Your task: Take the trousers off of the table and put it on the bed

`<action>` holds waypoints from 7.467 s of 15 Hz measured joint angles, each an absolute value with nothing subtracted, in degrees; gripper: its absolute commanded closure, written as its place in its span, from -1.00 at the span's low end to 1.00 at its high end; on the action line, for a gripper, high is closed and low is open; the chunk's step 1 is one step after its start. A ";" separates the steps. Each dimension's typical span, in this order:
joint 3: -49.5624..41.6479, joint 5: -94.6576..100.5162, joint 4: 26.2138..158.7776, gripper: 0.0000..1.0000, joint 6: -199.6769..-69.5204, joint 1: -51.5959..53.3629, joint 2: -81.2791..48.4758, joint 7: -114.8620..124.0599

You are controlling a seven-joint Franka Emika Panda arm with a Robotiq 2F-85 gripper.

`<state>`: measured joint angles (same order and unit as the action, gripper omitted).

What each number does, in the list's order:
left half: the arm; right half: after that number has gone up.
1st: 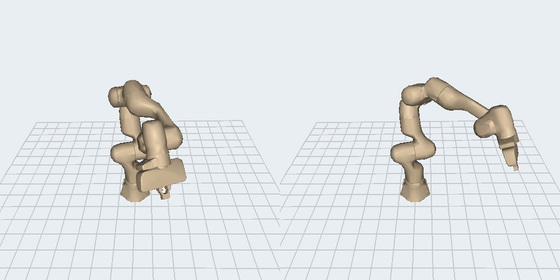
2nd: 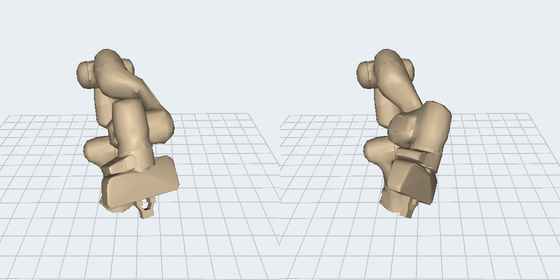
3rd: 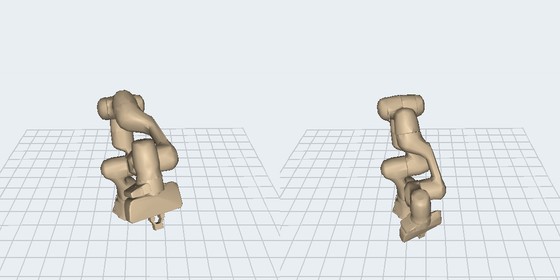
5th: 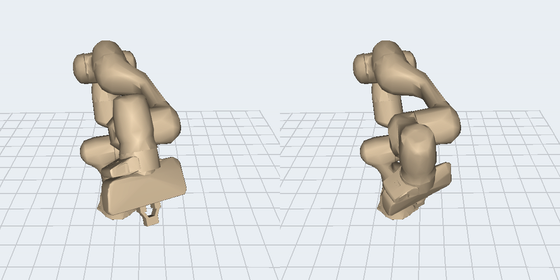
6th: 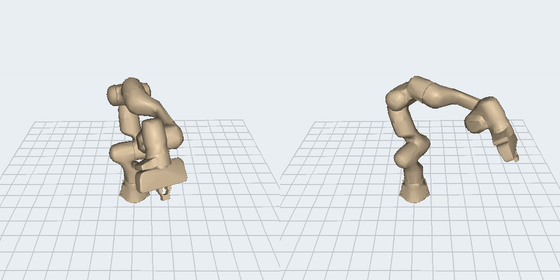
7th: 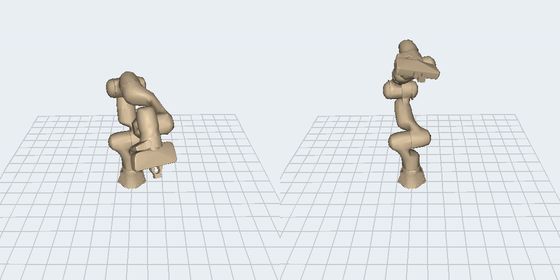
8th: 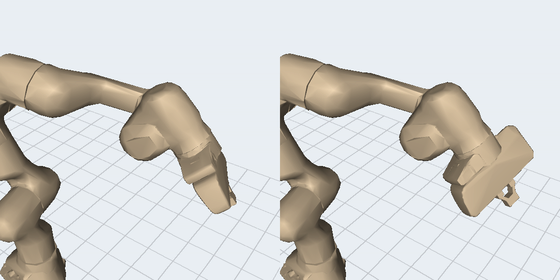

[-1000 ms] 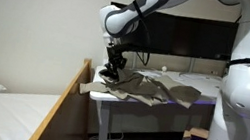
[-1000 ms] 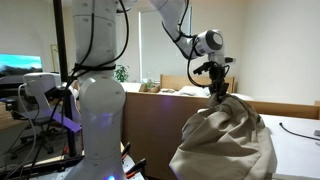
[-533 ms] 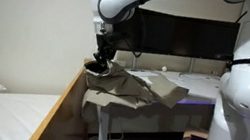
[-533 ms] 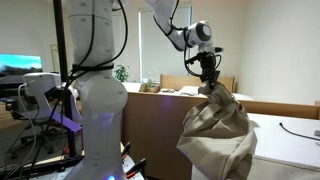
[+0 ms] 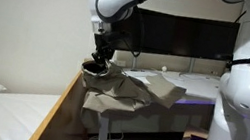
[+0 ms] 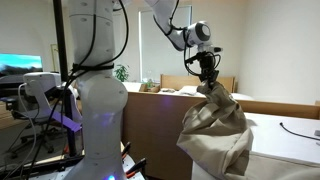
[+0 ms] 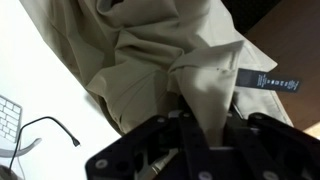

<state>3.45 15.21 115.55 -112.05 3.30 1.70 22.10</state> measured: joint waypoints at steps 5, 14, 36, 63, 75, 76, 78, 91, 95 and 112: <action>5.26 17.17 111.26 0.79 -109.10 4.65 -0.28 22.10; 6.10 18.63 102.34 0.76 -108.06 7.33 -6.11 22.12; 7.34 31.36 82.62 0.83 -101.03 18.29 -17.38 20.23; -2.65 70.37 30.60 0.83 -64.85 47.38 -32.93 -0.89; -8.52 76.74 23.09 0.83 -47.74 50.38 -32.33 -6.53; -7.82 75.85 22.90 0.83 -48.55 49.97 -32.33 -6.88; -6.08 73.28 22.50 0.83 -53.17 49.19 -32.35 -6.93; -2.00 48.40 21.68 0.83 -69.95 41.56 -35.05 -6.89; -2.03 42.76 21.74 0.84 -69.92 40.51 -40.01 -9.92; -4.55 39.15 21.60 0.83 -75.98 39.94 -50.24 -42.99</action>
<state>-4.55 39.15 21.60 -75.98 39.94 -50.24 -42.99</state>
